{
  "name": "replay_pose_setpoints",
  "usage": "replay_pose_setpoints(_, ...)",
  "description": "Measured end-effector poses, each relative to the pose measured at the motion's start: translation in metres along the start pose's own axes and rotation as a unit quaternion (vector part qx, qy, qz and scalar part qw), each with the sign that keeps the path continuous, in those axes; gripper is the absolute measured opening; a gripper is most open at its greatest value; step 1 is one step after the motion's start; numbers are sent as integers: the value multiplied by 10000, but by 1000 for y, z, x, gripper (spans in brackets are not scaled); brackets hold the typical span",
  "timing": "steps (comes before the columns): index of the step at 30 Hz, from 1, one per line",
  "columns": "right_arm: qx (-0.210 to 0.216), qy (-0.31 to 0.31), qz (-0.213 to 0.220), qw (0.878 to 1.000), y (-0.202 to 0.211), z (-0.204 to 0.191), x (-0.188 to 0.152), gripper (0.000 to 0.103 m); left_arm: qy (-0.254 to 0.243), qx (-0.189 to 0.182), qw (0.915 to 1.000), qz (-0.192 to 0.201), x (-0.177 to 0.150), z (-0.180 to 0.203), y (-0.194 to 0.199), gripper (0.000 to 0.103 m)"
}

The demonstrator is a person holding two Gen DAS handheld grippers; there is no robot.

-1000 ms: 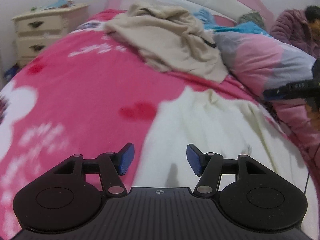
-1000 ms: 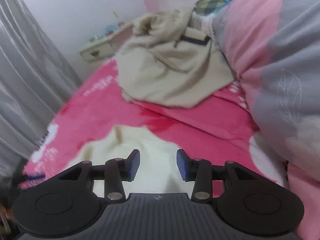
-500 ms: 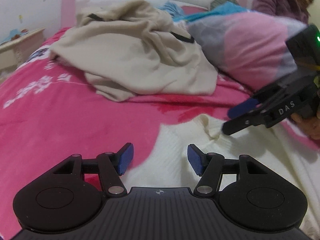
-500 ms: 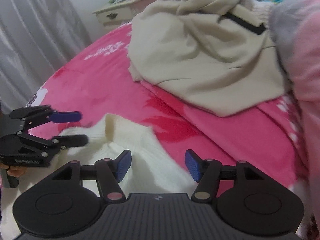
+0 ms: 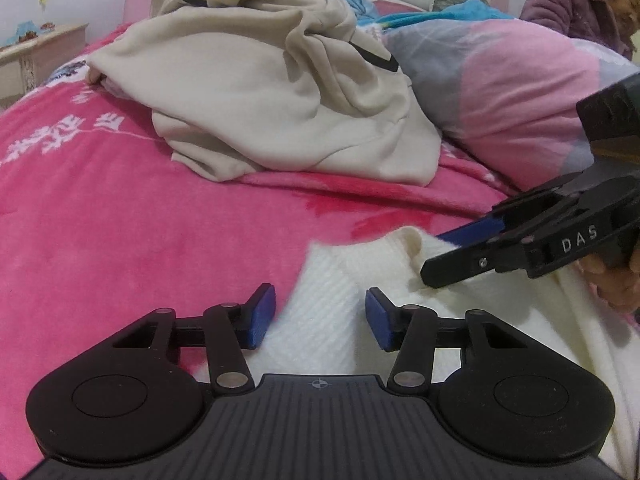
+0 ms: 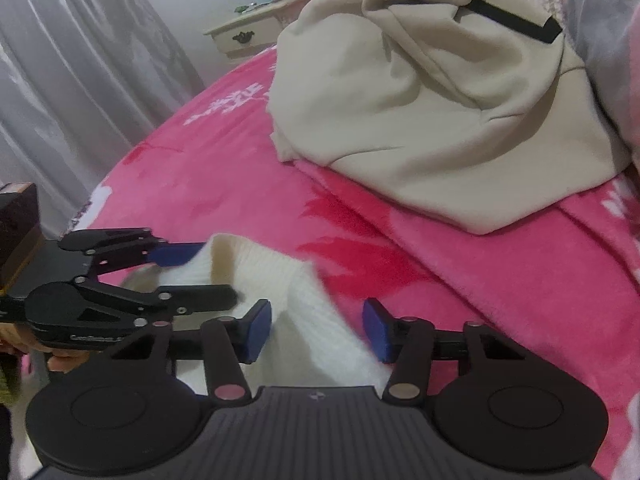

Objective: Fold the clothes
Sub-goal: 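Close both grippers on the sweater end, then lift the sweater end with both grippers and fold it over the body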

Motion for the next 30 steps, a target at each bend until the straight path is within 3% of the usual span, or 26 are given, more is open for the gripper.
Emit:
replay_pose_setpoints(2,-29,69,-28,10000,0,-3,-1,47,12,29,10000,-1,0,1,0,46)
replay_pose_setpoints(3,-125,137,-40,9998,-1,-4,-2,37,18,63,10000,-5,1,1,-2,43)
replay_pose_setpoints(5,-407,288,-36,9988,-3,-6,-2,28,73,150,9999,14,1,0,-2,38)
replay_pose_setpoints(6,-460,340,-15,9984,-2,-10,-1,19,109,201,9997,25,2,0,-1,32)
replay_pose_setpoints(9,-623,469,66,9969,4,-19,-1,11,135,417,9990,36,3,1,1,15)
replay_pose_setpoints(12,-761,513,149,9957,13,-26,-1,10,63,576,9983,104,6,8,7,7)
replay_pose_setpoints(18,-1020,607,319,9924,33,-40,-1,10,52,571,9977,356,15,23,35,6)
replay_pose_setpoints(30,-824,846,542,9915,94,-78,-26,9,-293,263,9974,596,9,66,93,6)
Point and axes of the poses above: each gripper's, at about its wrist camera, not at the fingertips, and y roughly against the way its jaws point, z to its right, x to its top, the point moved 9 cm from there along -y, roughly the way its jaws point, and after that the axes turned 7 degrees about -x, right-handed, at the moved point
